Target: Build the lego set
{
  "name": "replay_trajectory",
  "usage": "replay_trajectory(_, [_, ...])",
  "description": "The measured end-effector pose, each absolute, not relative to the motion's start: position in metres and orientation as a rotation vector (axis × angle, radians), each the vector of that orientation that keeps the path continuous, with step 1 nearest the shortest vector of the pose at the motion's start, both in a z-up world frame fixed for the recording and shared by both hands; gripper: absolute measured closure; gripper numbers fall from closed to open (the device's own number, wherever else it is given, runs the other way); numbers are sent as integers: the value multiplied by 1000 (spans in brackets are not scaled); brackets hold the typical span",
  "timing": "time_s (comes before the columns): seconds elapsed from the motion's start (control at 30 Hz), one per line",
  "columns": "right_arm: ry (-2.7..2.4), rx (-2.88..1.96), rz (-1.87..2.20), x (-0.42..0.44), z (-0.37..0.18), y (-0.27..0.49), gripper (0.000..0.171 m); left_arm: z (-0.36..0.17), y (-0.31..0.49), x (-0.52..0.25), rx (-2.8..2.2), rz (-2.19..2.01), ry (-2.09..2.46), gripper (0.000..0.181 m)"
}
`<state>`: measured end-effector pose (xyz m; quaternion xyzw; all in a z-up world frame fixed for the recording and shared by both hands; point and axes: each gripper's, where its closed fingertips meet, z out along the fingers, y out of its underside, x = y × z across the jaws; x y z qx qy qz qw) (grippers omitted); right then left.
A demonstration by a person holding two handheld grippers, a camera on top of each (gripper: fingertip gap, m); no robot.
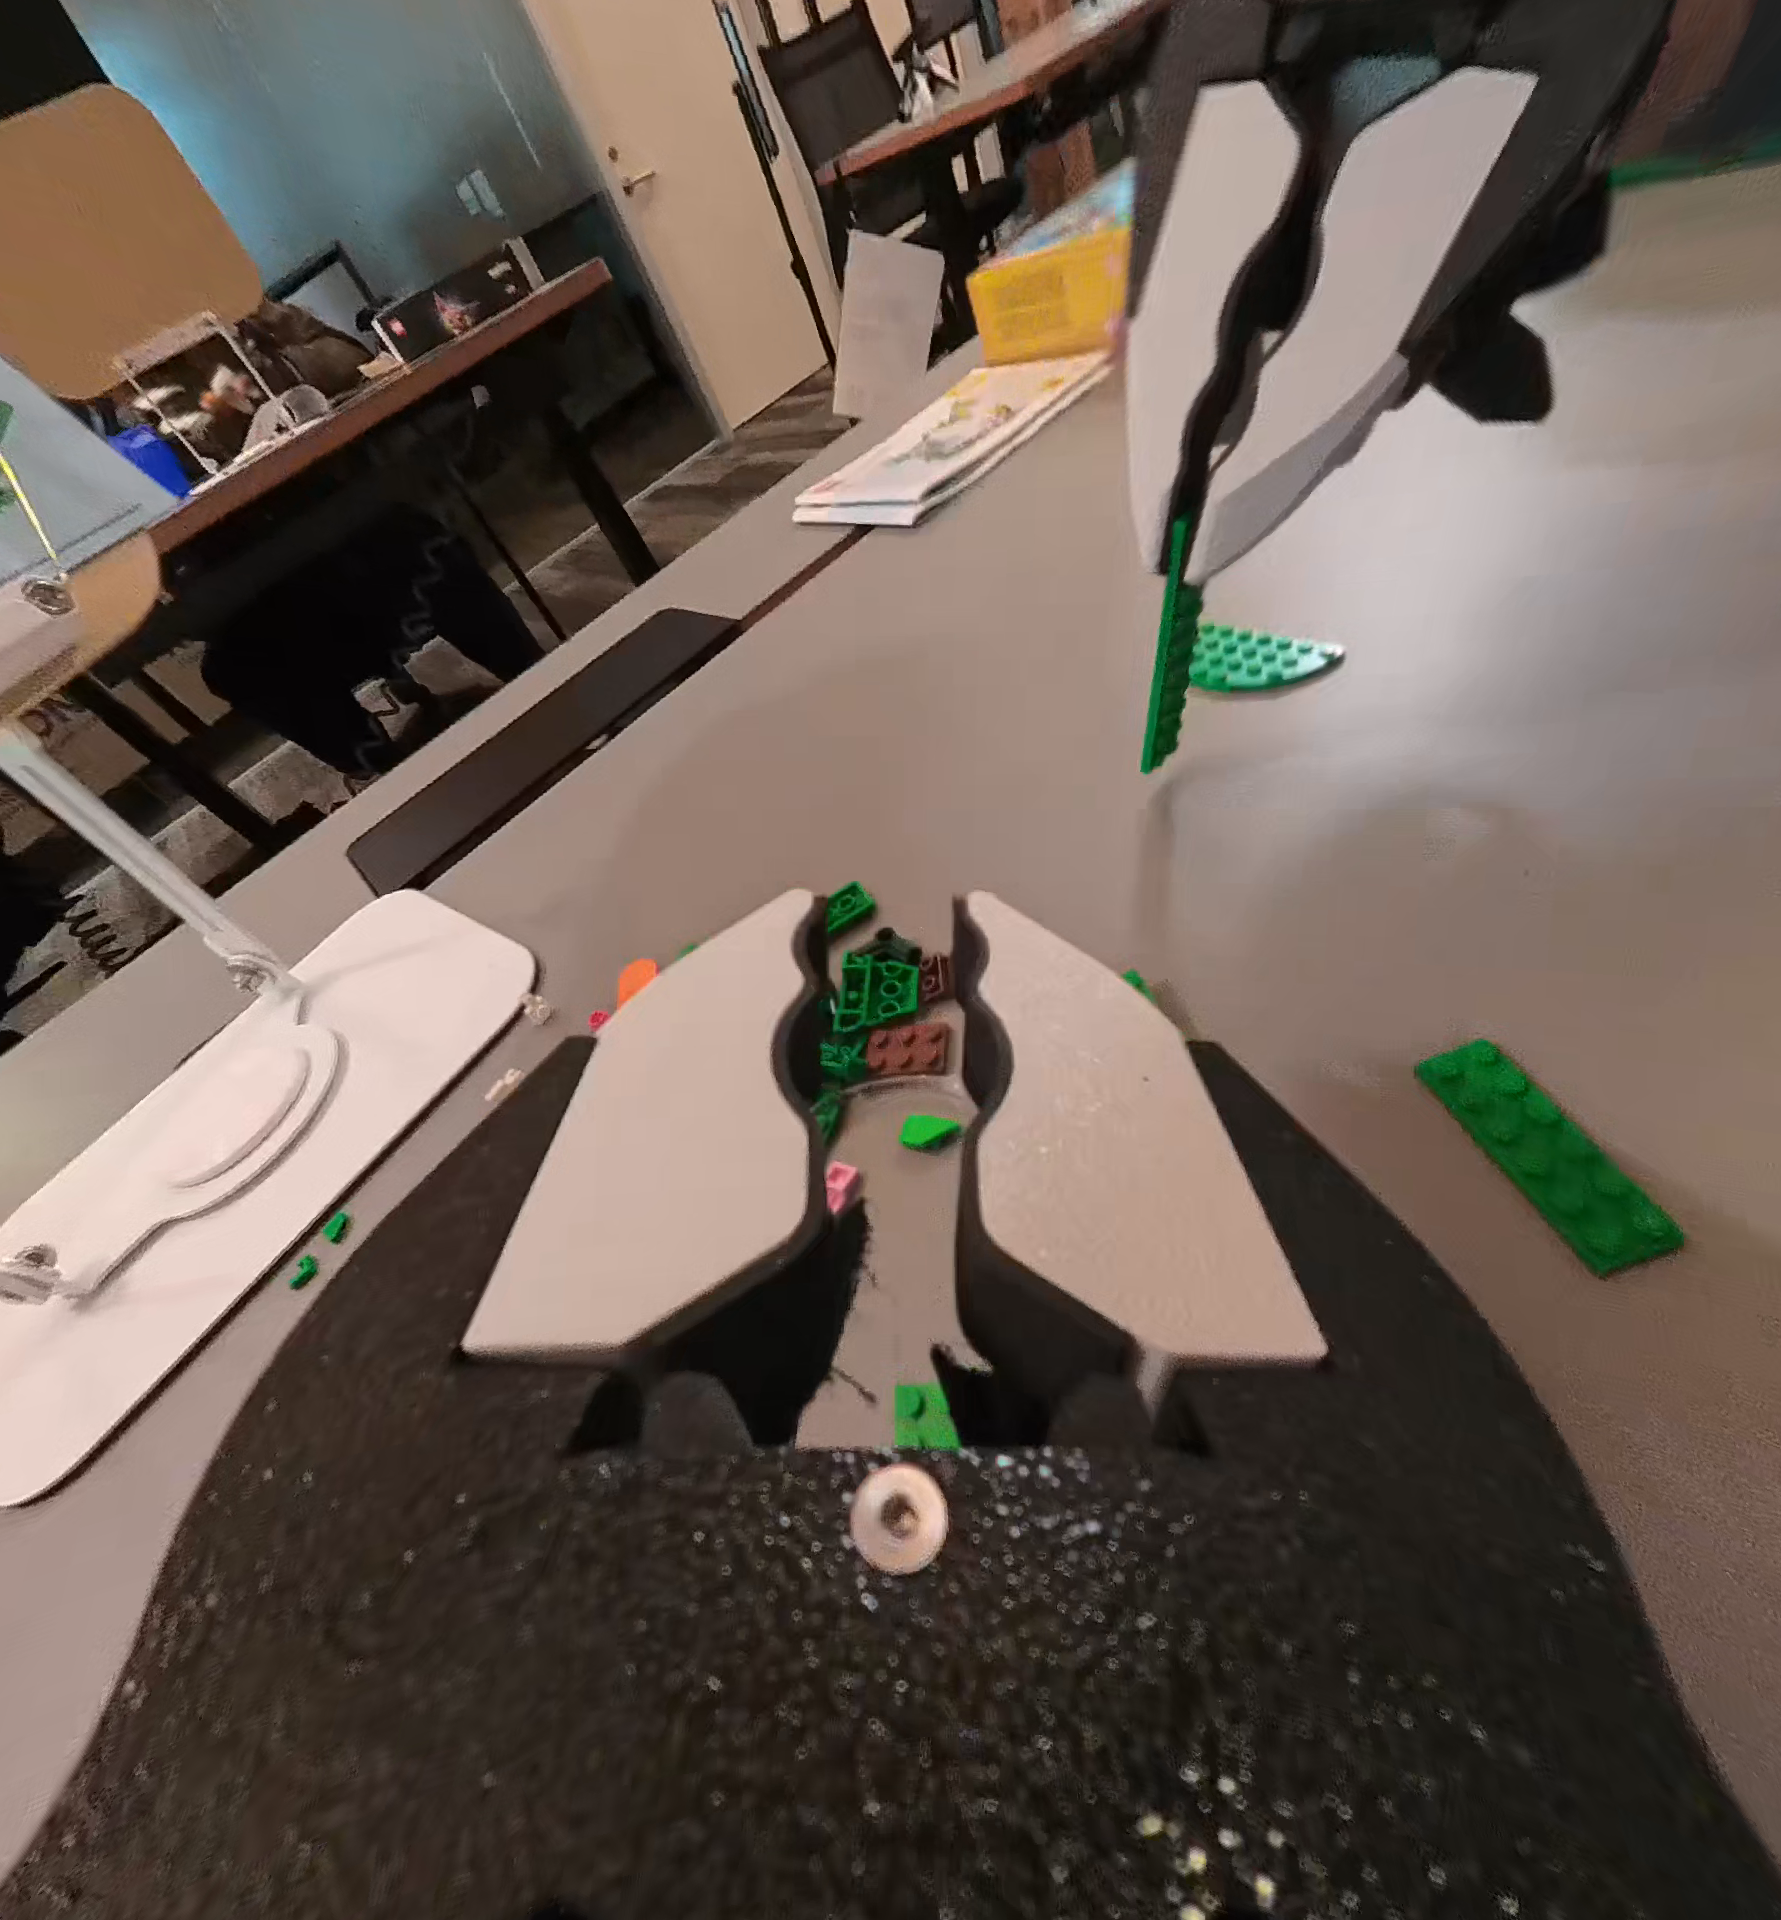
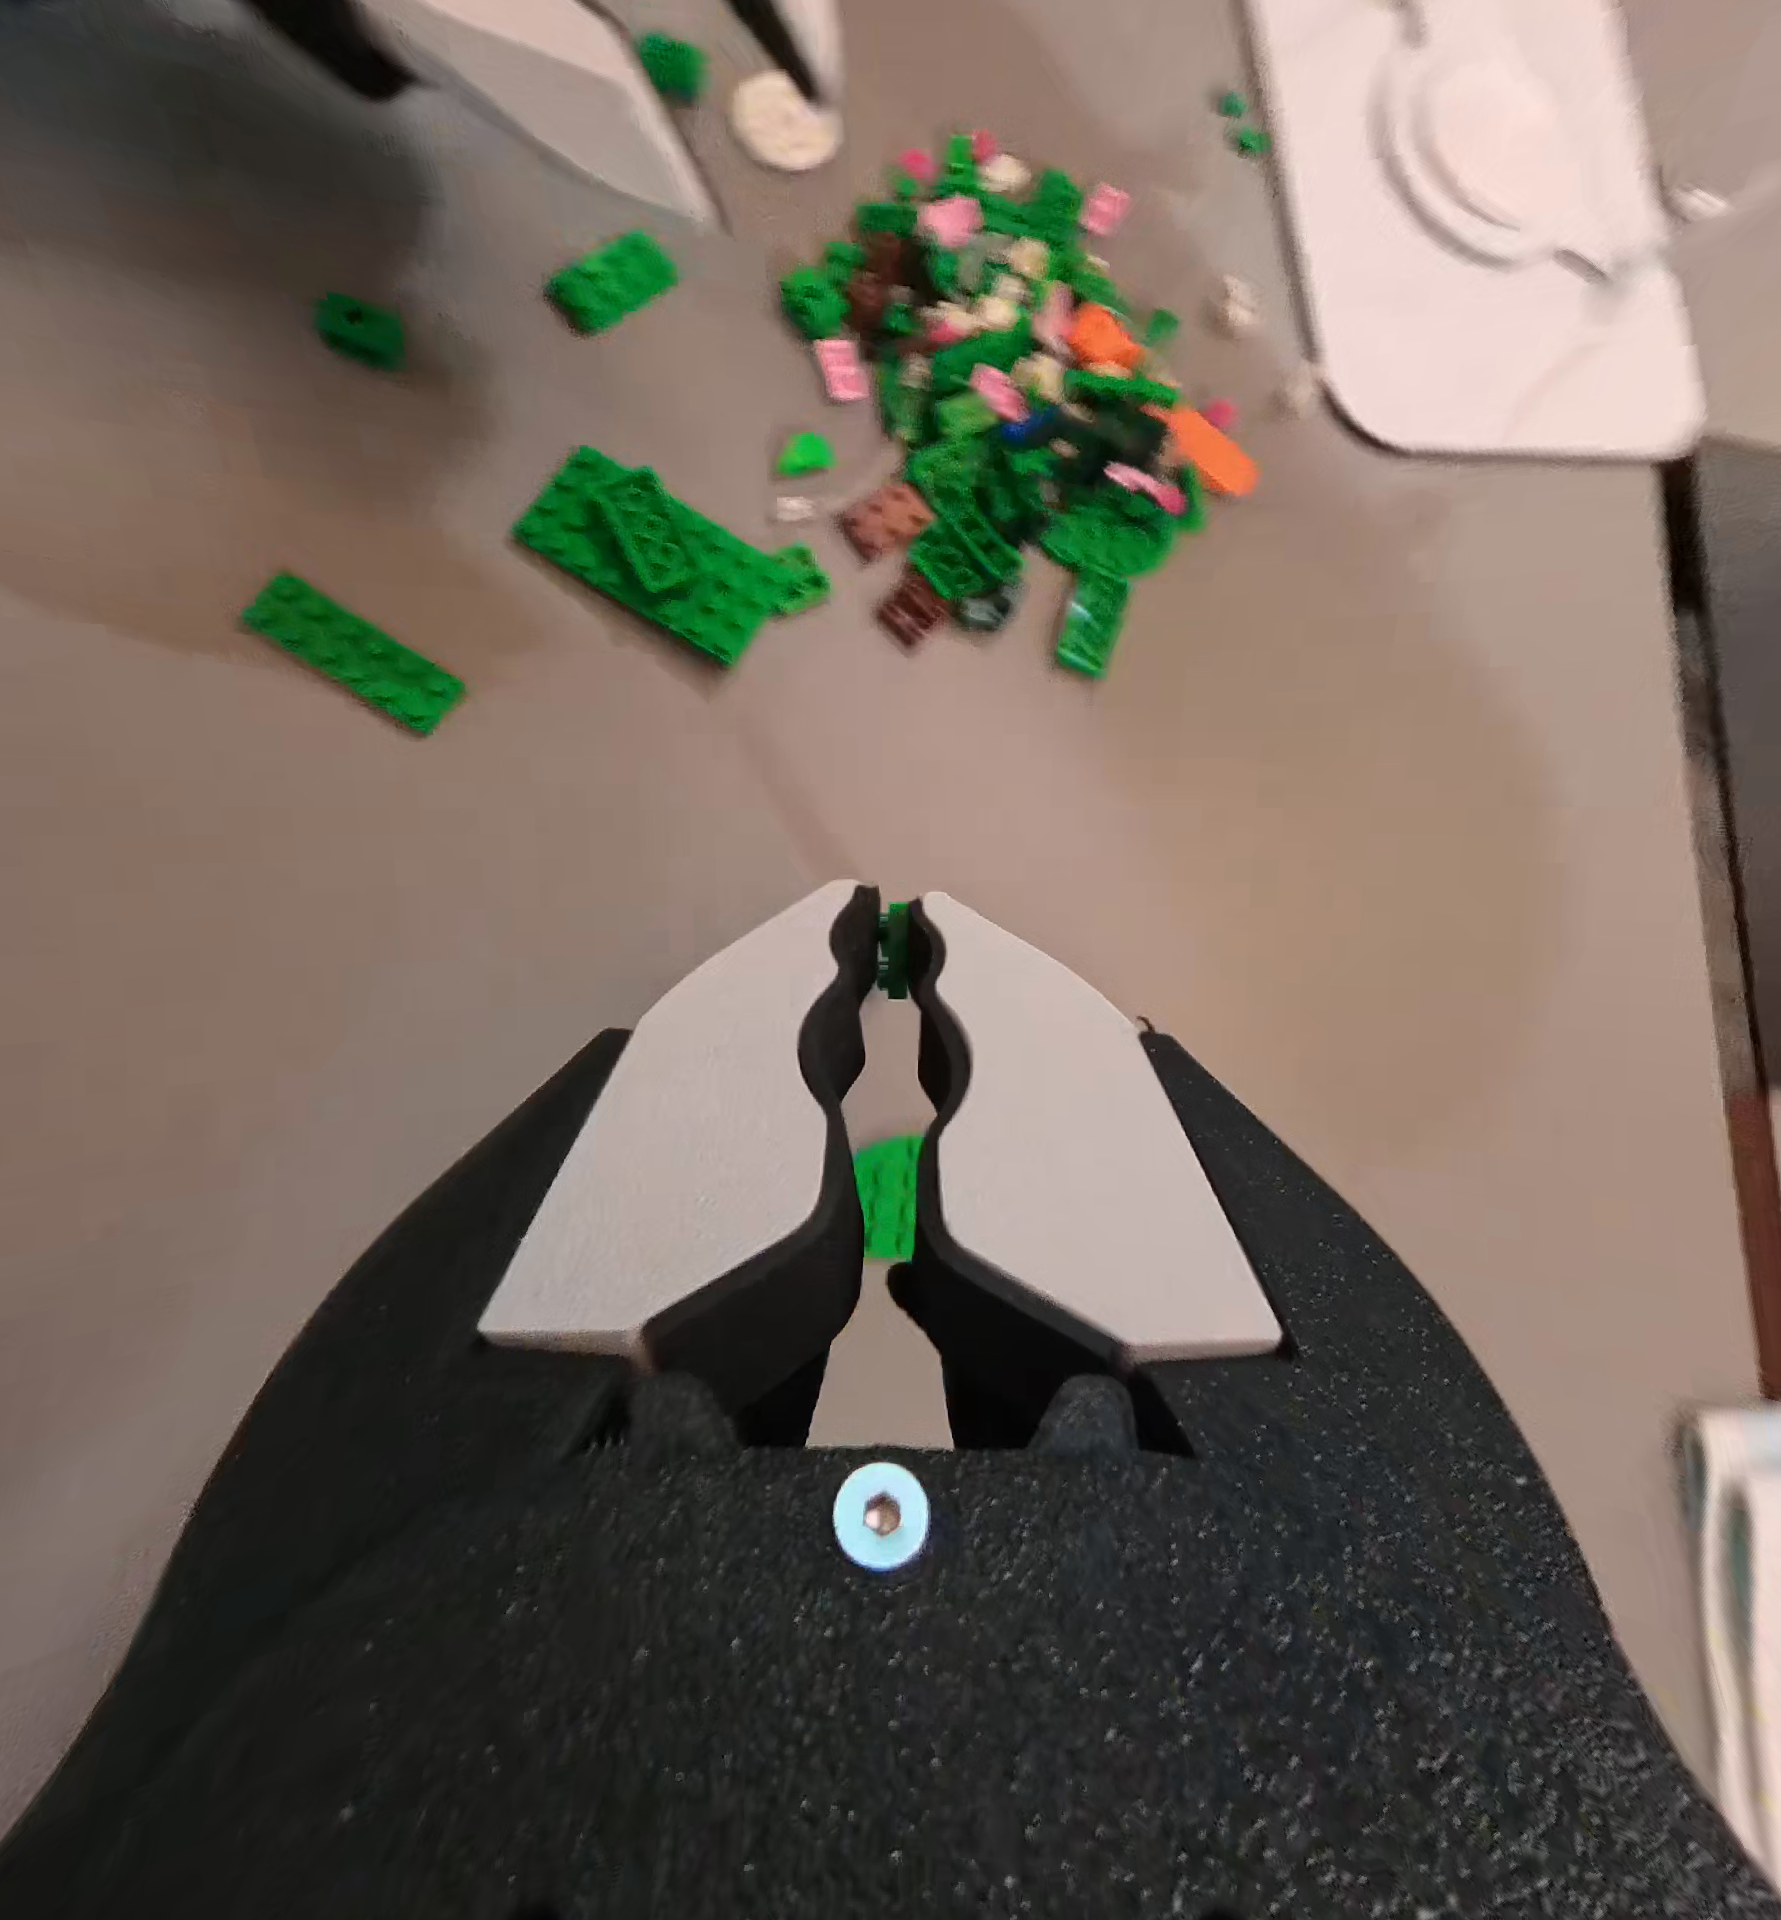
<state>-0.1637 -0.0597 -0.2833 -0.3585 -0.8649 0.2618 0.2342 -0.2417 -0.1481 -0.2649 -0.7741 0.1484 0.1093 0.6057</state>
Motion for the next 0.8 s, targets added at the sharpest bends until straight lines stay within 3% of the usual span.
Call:
replay_trajectory(0.03, [-2302,-1053,744,-159,-281,-48,167,-262,-148,-242,-1774,243,331,157])
replay_trajectory(0.17, [-2052,-1216,928,-131,-272,-14,167,-258,-148,-242,-1744,215,308,156])
replay_trajectory(0.4, [-1963,-797,1009,-72,-263,-31,167,-258,-149,-245,-1749,212,289,156])
replay_trajectory(0.73, [-2144,-296,387,-36,-313,-61,166,-256,-152,-254,-1750,171,217,155])
replay_trajectory(0.8, [-2181,-180,269,-31,-322,-64,159,-255,-154,-260,-1754,186,195,155])
